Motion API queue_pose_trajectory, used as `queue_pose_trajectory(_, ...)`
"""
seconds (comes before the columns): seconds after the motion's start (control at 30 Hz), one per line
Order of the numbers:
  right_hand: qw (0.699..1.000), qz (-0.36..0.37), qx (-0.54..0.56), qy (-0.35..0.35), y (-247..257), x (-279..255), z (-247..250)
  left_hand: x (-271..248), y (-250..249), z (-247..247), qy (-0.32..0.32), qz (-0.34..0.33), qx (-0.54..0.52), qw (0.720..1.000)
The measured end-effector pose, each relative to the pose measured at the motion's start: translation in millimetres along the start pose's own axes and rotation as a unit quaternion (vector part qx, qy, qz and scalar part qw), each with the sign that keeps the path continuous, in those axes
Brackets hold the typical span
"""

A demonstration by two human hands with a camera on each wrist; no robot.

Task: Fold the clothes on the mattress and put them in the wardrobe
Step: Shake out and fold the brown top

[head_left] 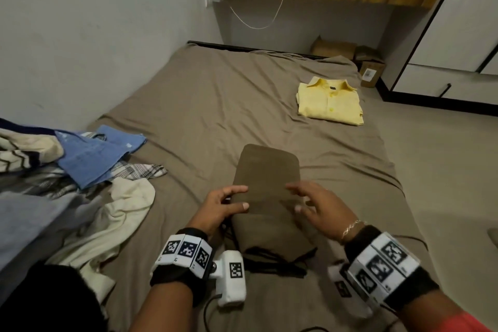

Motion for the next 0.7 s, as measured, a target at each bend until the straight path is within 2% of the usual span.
queue_pose_trajectory(0.03,0.997,0.018,-0.063,0.043,-2,-6,-10,-1,-1,-1,0.011,0.008,0.013,1.0)
queue_pose_trajectory(0.1,0.984,0.04,-0.116,0.131,-6,-15,-41,-4,1,-2,0.025,0.037,0.048,0.998)
queue_pose_trajectory(0.17,0.966,0.038,-0.19,0.172,-5,-23,-67,-7,5,-2,0.03,0.051,0.075,0.995)
queue_pose_trajectory(0.23,0.958,0.02,-0.249,0.138,-4,-27,-80,-10,8,-2,0.032,0.062,0.091,0.993)
queue_pose_trajectory(0.3,0.962,-0.033,-0.245,0.115,2,-29,-84,-11,10,-2,0.025,0.07,0.089,0.993)
queue_pose_trajectory(0.37,0.967,-0.019,-0.232,0.101,3,-32,-88,-10,11,-1,0.009,0.072,0.082,0.994)
queue_pose_trajectory(0.4,0.976,-0.016,-0.205,0.072,5,-36,-86,-9,12,0,0.0,0.07,0.08,0.994)
queue_pose_trajectory(0.5,0.988,-0.08,-0.128,-0.016,-2,-52,-75,-9,15,1,-0.017,0.067,0.087,0.994)
queue_pose_trajectory(0.63,0.992,-0.104,-0.057,-0.05,-15,-58,-68,-6,17,1,-0.037,0.072,0.126,0.989)
queue_pose_trajectory(0.7,0.992,-0.103,-0.024,-0.074,-18,-54,-65,-5,18,2,-0.075,0.083,0.116,0.987)
Point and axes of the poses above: each hand's wrist, its own x-axis towards the middle knuckle, its own z-axis out of the back of the hand, y = z × x, the point moved 4 cm from there along x, towards the middle knuckle, and after that the axes turned 2 degrees about y, right-handed, at the moved point
